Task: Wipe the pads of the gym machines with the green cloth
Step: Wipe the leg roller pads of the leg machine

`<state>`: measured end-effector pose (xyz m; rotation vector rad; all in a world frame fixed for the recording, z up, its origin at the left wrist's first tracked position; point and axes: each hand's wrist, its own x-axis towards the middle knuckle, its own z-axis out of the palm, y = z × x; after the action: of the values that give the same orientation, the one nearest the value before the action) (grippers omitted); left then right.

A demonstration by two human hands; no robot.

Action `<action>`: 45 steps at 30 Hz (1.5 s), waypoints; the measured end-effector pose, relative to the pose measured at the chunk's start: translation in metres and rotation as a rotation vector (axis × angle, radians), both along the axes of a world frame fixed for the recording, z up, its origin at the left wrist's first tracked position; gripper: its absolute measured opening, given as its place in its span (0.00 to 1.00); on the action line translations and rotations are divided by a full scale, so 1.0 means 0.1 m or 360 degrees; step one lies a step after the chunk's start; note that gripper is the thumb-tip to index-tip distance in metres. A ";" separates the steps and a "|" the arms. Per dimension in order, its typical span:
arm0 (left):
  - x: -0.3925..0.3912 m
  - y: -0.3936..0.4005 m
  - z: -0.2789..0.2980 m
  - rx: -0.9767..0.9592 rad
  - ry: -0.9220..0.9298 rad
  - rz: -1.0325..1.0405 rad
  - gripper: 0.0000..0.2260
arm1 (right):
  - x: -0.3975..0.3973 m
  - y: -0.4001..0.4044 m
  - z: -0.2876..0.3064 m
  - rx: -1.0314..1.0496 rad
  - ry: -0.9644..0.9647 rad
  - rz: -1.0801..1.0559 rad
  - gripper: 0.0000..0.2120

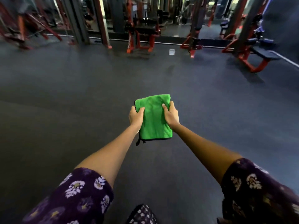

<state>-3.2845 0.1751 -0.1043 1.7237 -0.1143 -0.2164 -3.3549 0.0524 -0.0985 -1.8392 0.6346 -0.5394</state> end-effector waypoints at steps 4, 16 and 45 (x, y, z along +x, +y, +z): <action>1.01 -0.38 -0.01 -0.0410 0.0410 -0.0022 0.07 | 0.97 -0.39 -0.02 -0.0062 -0.0067 0.0050 0.08; 3.79 -1.75 0.64 -0.0485 0.0394 -0.0247 0.07 | 3.72 -1.86 0.38 0.0016 -0.0136 0.0017 0.10; 10.60 -5.30 0.38 -0.0410 0.0168 -0.0054 0.11 | 10.84 -5.67 0.11 0.0452 -0.0199 0.0069 0.11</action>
<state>-2.2241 -0.3551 -0.0662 1.4523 -0.0895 -0.3041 -2.2711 -0.5142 -0.0874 -1.5368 0.5553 -0.5035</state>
